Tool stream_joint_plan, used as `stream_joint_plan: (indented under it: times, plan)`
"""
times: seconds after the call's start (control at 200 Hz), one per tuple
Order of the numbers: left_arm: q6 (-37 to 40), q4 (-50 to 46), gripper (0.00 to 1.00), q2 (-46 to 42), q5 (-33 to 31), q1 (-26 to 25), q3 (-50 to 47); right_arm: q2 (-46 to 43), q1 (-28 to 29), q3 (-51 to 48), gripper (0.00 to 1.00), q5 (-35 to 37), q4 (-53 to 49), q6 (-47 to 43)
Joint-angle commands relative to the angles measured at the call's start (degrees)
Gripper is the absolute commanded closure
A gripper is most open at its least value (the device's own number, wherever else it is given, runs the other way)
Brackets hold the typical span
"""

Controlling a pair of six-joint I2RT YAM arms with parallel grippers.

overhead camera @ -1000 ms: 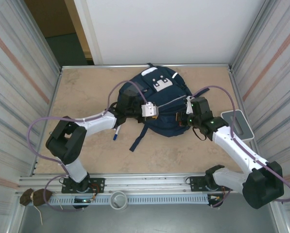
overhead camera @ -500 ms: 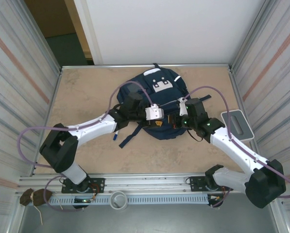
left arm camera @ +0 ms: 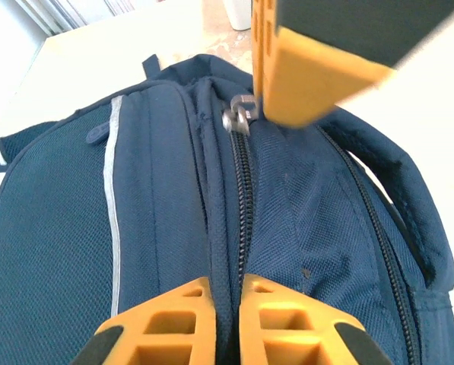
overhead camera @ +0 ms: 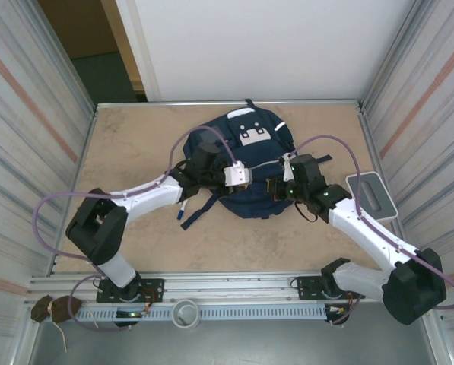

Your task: Pack the student bag

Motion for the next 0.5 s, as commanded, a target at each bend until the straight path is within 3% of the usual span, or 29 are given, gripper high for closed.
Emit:
stream_joint_plan:
  times: [0.0, 0.1, 0.235, 0.281, 0.406, 0.496]
  plan:
    - [-2.52, 4.78, 0.98, -4.55, 6.07, 4.03, -2.49, 1.52, -3.68, 0.94, 1.00, 8.56, -7.51, -1.30]
    - [-3.88, 5.17, 0.98, -5.42, 8.22, 6.25, -3.69, 2.52, -5.22, 1.56, 1.00, 9.09, -8.30, -2.82]
    - [-4.08, 6.59, 0.95, -4.91, 6.61, 8.28, -5.95, 1.50, -5.04, 1.06, 1.00, 2.25, -4.01, -3.47]
    - [-3.75, 5.82, 0.88, -4.56, 4.67, 8.28, -5.95, 1.10, -4.61, 0.89, 1.00, -0.03, -2.33, -3.34]
    - [-4.87, 0.30, 0.58, -5.20, 1.21, 7.02, -4.18, -0.06, -1.97, 1.04, 1.00, -2.85, 0.68, -2.81]
    - [-4.55, -1.96, 0.48, -7.51, -2.12, 3.88, -4.00, -0.79, -0.27, 1.45, 1.00, -3.47, 1.90, -2.23]
